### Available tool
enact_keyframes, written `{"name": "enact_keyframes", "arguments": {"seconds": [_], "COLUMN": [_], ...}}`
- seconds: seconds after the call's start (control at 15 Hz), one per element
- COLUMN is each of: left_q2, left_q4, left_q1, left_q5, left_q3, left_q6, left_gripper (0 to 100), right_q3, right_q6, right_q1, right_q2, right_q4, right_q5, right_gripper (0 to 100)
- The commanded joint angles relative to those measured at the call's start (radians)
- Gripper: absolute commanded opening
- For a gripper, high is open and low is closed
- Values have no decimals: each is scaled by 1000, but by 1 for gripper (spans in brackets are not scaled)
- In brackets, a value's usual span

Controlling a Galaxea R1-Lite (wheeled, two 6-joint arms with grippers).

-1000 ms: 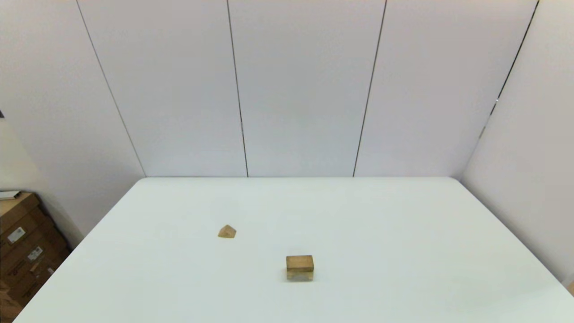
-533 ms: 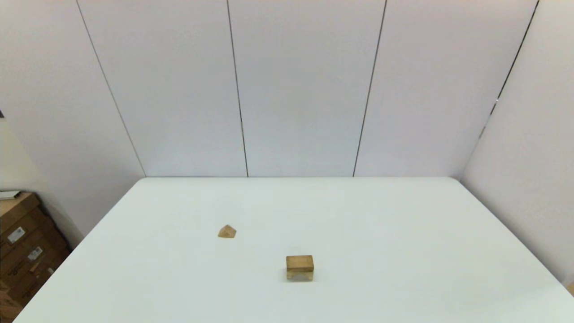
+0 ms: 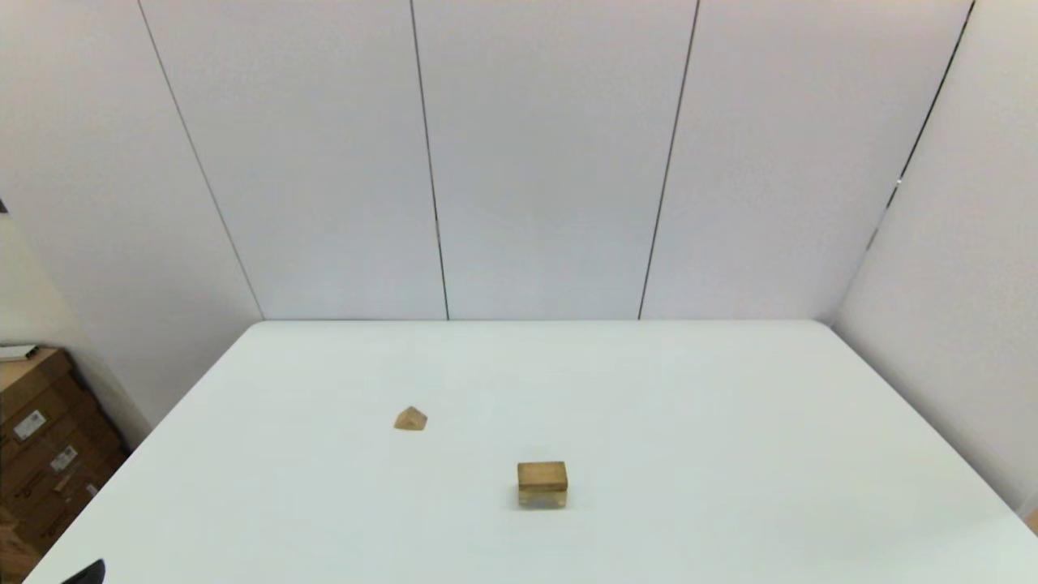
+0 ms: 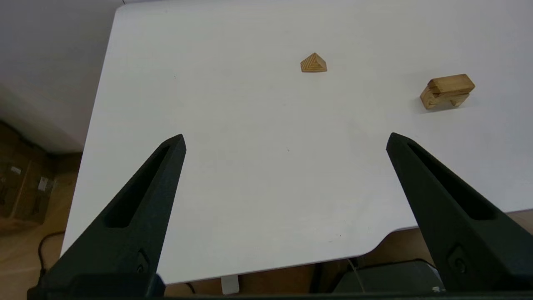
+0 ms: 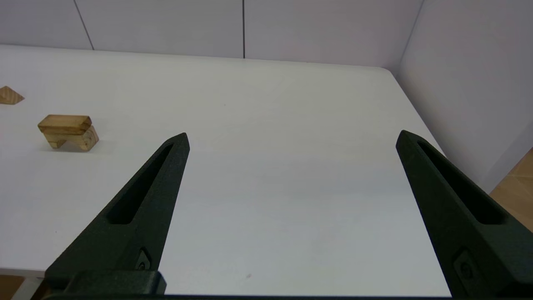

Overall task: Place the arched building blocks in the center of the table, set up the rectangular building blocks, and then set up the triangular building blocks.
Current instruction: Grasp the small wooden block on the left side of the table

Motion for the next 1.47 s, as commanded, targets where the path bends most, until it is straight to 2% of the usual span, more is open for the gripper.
{"name": "enact_keyframes", "arguments": {"seconds": [0.07, 0.4, 1.07, 1.47], "left_q2": [427, 702, 1087, 1288], "left_q4": [-137, -269, -502, -575], "left_q1": [-1, -2, -99, -101], "left_q5": [-2, -4, -4, -4], "left_q3": [-113, -153, -171, -283], "left_q6": [2, 0, 3, 6], "left_gripper": [100, 100, 100, 100], "right_q3": [0, 0, 0, 0], "right_q6": [0, 0, 0, 0], "right_q1": [0, 0, 0, 0], "right_q2": [0, 0, 0, 0], "right_q4": [0, 0, 0, -1], "right_q5": [0, 0, 0, 0], "right_gripper": [100, 100, 100, 100]}}
